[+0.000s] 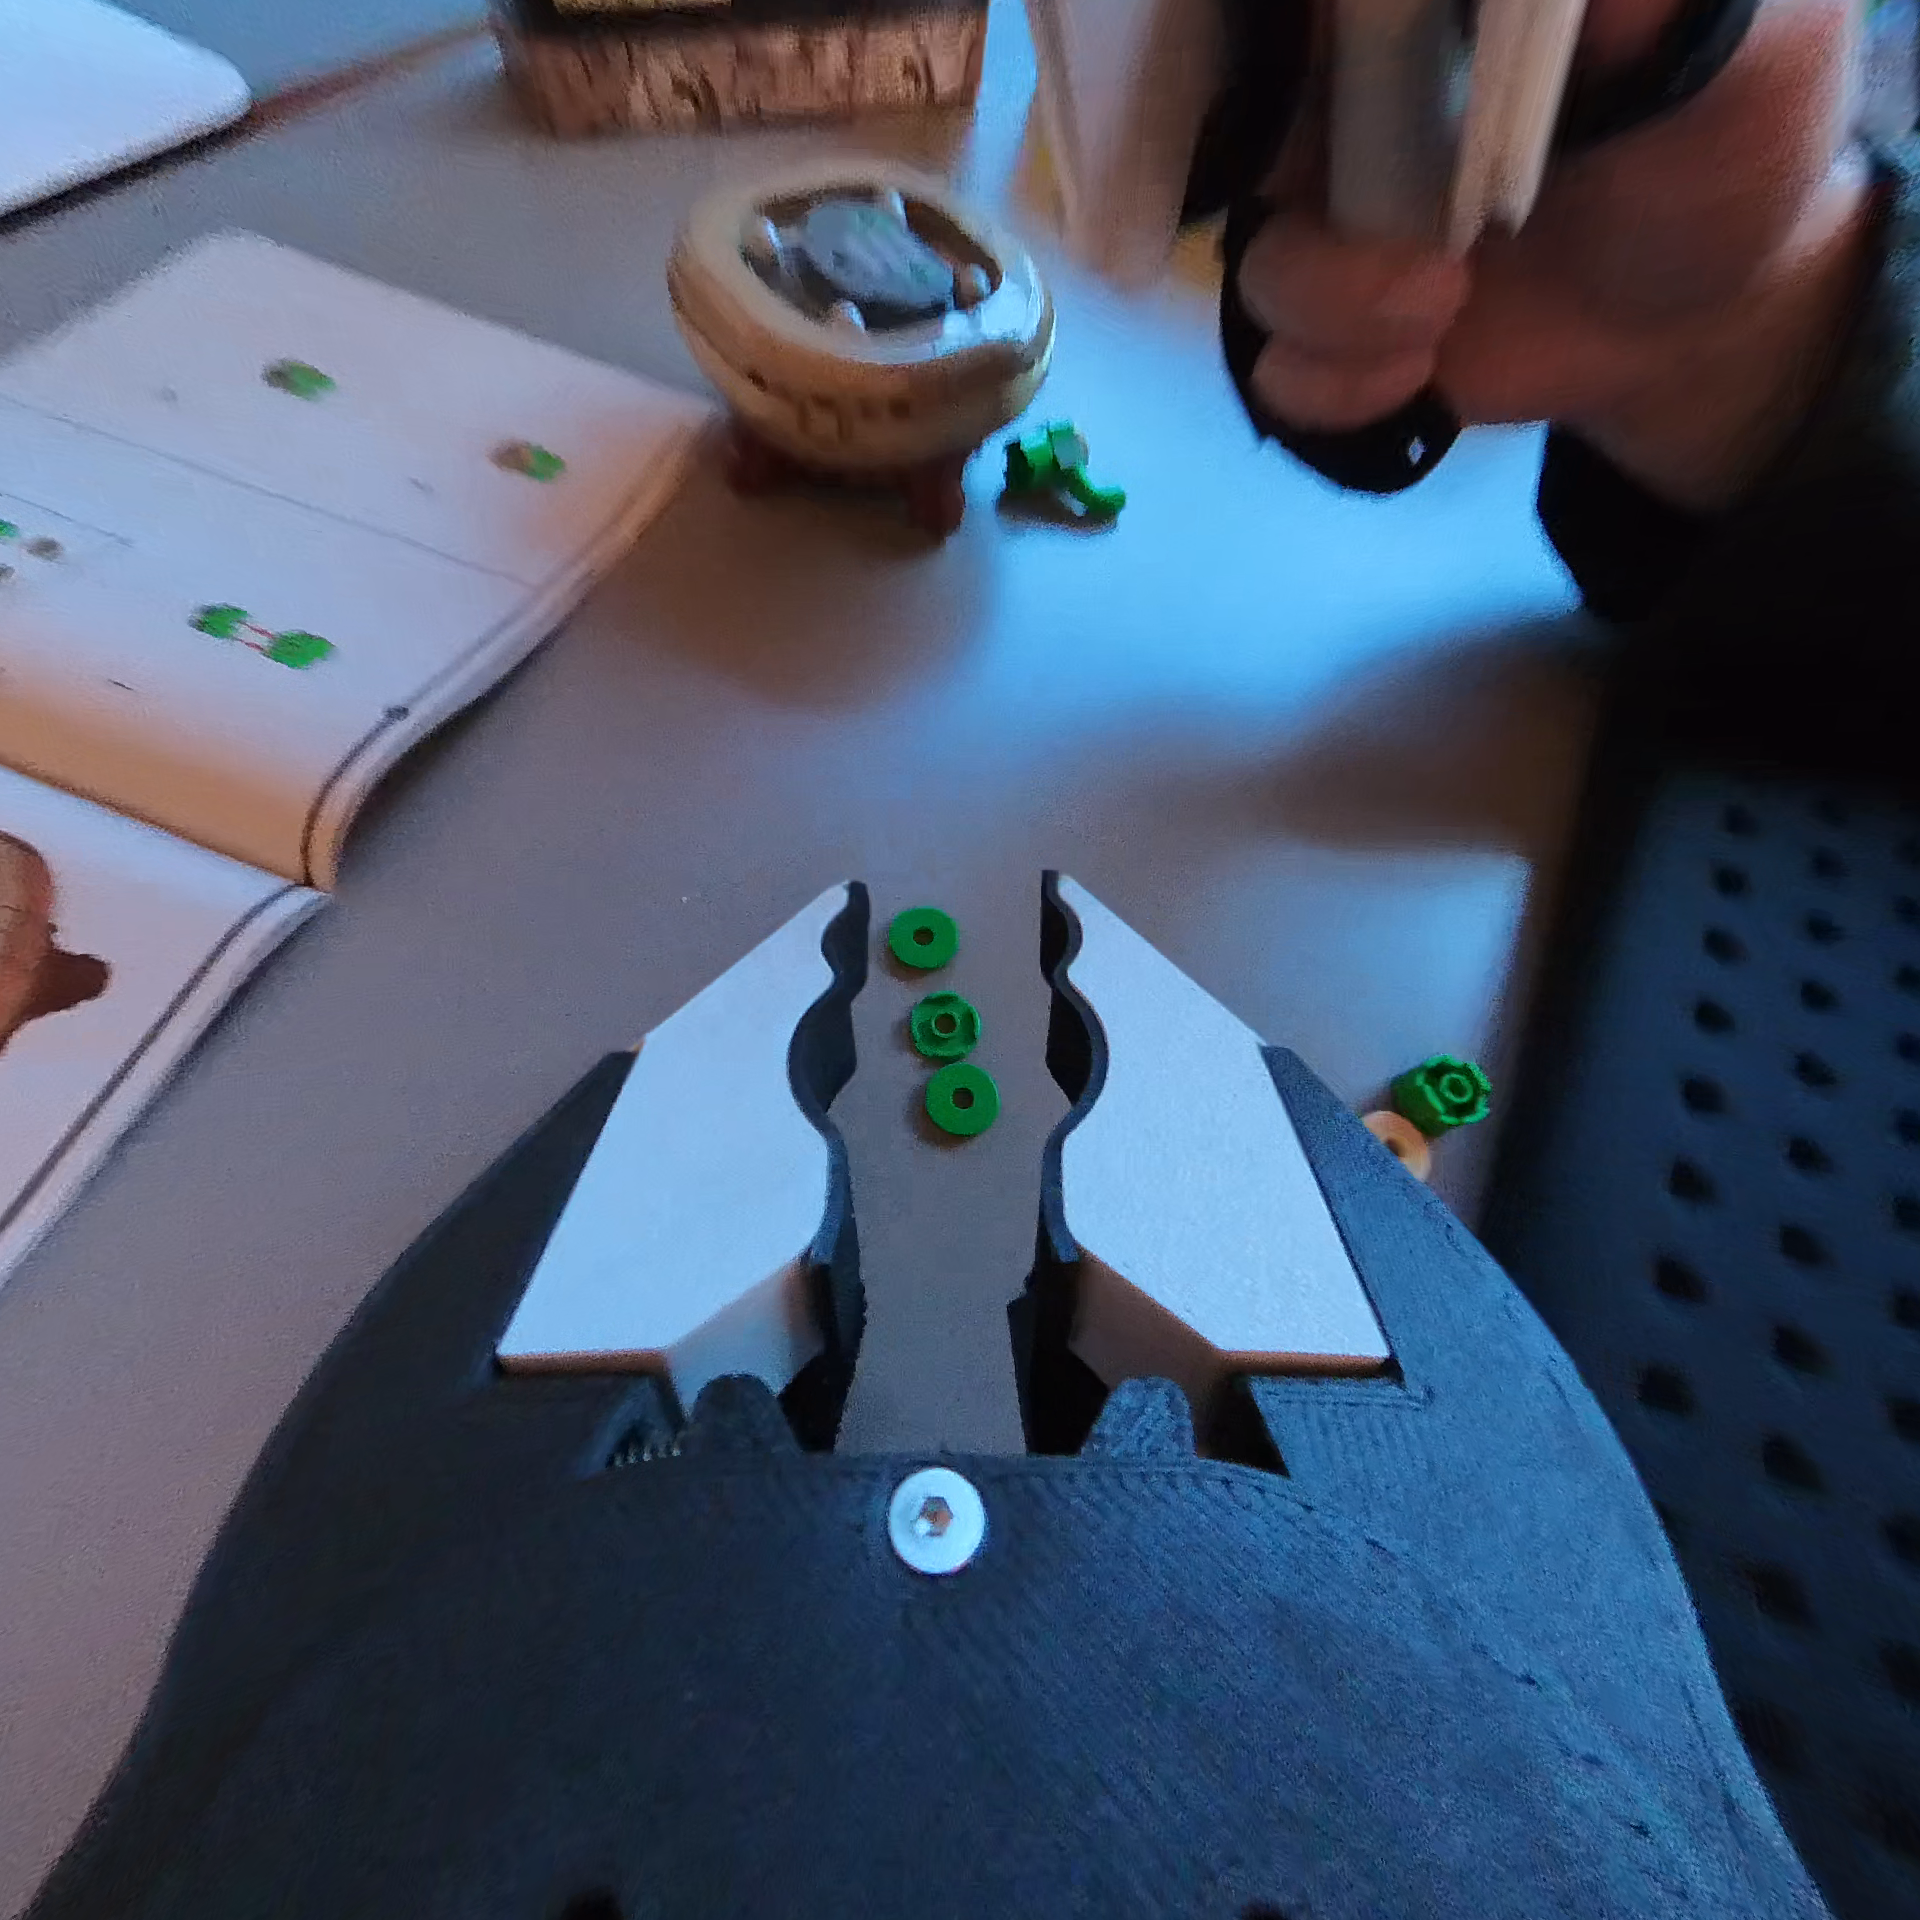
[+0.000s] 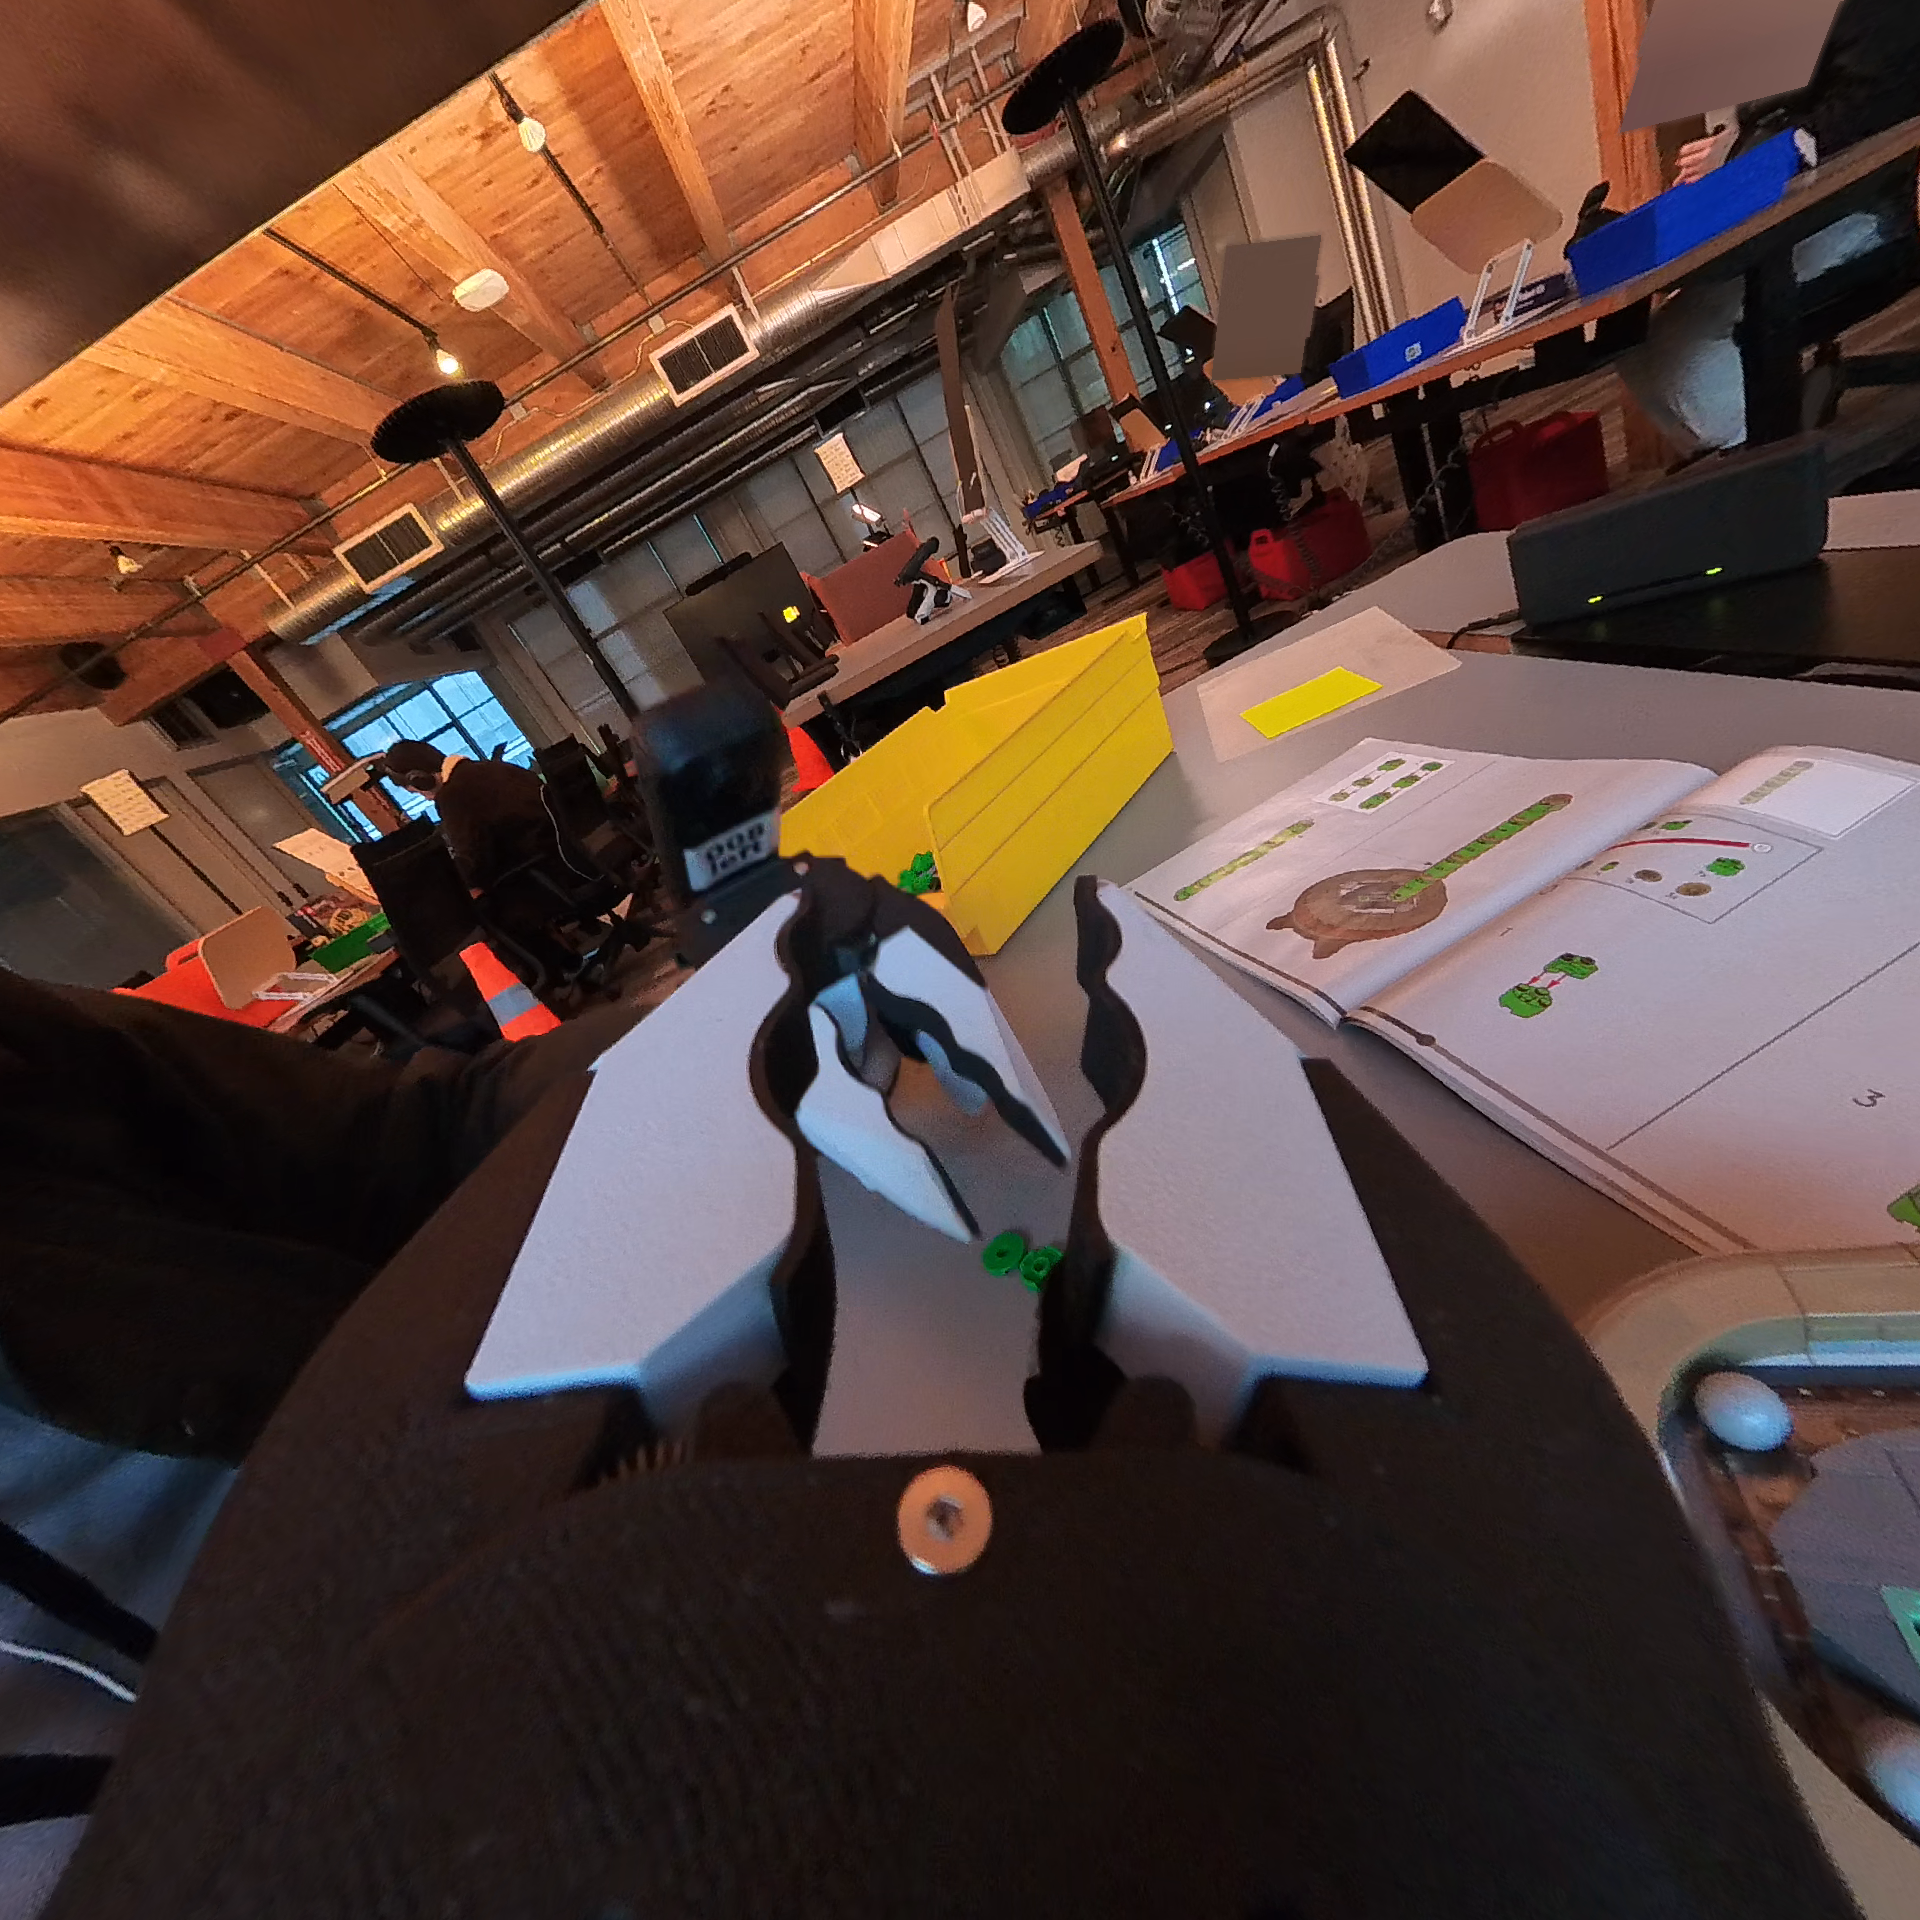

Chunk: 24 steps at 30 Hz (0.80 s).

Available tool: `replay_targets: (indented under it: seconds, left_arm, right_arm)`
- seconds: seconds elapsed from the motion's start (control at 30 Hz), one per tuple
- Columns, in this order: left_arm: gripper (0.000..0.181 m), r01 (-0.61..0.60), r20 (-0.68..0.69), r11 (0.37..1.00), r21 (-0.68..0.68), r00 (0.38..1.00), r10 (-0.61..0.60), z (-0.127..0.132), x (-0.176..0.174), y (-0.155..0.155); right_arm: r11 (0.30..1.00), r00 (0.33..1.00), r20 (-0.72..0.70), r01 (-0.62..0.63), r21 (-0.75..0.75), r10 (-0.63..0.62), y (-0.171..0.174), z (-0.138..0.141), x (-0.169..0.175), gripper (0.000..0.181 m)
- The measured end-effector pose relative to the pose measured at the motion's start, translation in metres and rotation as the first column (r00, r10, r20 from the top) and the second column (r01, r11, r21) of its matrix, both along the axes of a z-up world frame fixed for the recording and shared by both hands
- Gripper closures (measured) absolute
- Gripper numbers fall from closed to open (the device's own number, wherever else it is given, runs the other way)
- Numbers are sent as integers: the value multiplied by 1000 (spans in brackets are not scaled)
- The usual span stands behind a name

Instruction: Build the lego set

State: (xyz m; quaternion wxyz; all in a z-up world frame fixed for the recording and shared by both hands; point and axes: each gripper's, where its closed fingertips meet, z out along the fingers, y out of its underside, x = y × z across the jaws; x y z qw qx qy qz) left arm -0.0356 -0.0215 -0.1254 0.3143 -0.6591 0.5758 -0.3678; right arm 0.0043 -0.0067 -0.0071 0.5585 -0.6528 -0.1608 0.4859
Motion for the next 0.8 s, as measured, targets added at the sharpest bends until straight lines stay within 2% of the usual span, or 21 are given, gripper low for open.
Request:
replay_targets:
  seconds: [0.1, 0.23, 0.33, 0.53, 0.6, 0.67, 0.8]
  left_arm:
    - [152, -6, -102, 997, 80, 995, 14, -20, 4, 4]
    - [154, 3, -183, 985, 175, 983, 29, -34, 4, 8]
    - [163, 17, -187, 987, 160, 982, 13, -36, 5, 4]
    - [167, 26, -197, 984, 178, 980, 9, -35, 3, 6]
    - [167, 24, -171, 966, 259, 985, 21, -27, 3, 10]
    - [167, 6, -102, 925, 379, 994, 35, -8, 4, 14]
    - [167, -52, 32, 796, 603, 999, 41, 32, 3, 15]
  right_arm:
    - [1000, 1000, -7, 2, 4, -2, 0, 2, 1, 135]
    - [1000, 1000, -10, -2, 5, 2, -1, 3, 1, 135]
    - [1000, 1000, -6, -1, 9, 1, -2, 4, 1, 135]
    - [1000, 1000, -9, -2, 4, 2, -1, 4, 1, 134]
    - [1000, 1000, -8, -1, 6, 1, -2, 4, 1, 135]
    - [1000, 1000, -9, 3, 8, -3, -2, 5, 3, 134]
    - [1000, 1000, -22, 13, 11, -13, -1, 7, 6, 134]
